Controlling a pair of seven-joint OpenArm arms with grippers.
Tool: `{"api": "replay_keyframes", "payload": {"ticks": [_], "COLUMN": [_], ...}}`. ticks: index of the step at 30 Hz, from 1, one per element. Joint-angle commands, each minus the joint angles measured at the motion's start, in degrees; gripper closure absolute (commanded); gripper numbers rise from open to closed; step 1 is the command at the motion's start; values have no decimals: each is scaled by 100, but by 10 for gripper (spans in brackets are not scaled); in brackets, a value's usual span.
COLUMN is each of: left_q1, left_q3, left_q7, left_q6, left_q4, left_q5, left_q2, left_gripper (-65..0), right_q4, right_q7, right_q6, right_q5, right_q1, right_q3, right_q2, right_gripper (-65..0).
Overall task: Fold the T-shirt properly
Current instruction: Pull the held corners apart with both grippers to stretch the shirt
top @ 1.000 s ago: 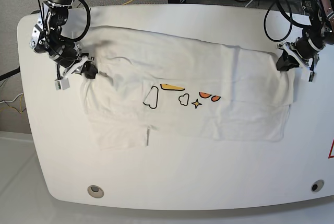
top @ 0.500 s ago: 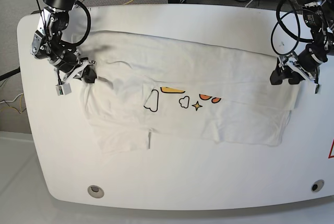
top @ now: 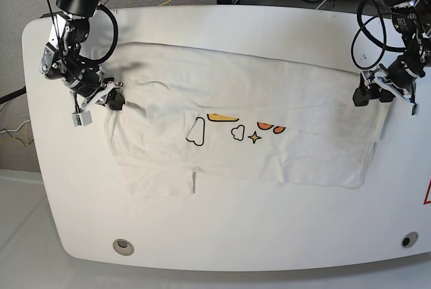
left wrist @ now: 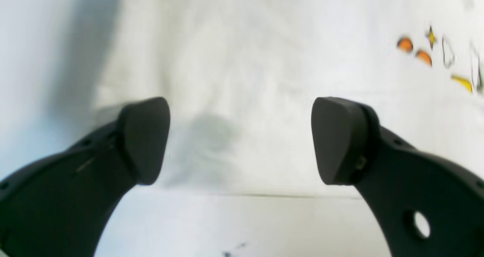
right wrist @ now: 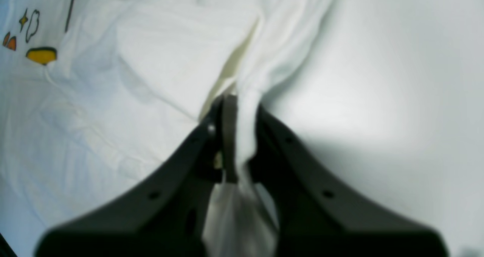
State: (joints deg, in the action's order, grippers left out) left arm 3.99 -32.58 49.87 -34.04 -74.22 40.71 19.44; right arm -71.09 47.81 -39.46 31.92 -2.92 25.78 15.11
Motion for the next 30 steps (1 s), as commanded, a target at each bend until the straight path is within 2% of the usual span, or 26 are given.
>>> {"api": "replay_keyframes", "payload": {"ticks": [1,6,14,20,24,26,28,30], "left_q1": [-106,-580,-707,-865,-987,-1052,-1144,-1194], "left_q3": [-70,51,62,118,153,152,164,174], "left_q7": [-136,-410,-675,-820,-826,-798,-793,-774], "left_q6": [-5,7,-20,-12,-5,-2,-5,-23], "left_q4": [91,791,951,991,1206,1337,1708,1814], "left_q5": [13,-82,-105,-146,-192,-213,-222,-232], "left_q2": [99,133,183,217,241,245,289,303], "left_gripper": [-552,-545,-511,-401,-371,-378,-447,-474], "right_q4": [-95,-52,-55,-85,-84,-75,-84,-84], "right_q7": [-55,-127,-140,-93,-94,-89,-49,-46], "right_q6": [-54,-54,-54,-54,-54,-54,-54,-54], "right_q5": [113,-34,-35,-55,-74,-83,-108,-104], "right_q1": [-89,-125,-114,-82,-83,-85,-56,-57], "right_q3": [9,19,6,1,-3,1,5,6], "right_q2": [101,96,96,99,103,104,118,118], "right_gripper": [0,0,0,0,0,0,0,0]}}
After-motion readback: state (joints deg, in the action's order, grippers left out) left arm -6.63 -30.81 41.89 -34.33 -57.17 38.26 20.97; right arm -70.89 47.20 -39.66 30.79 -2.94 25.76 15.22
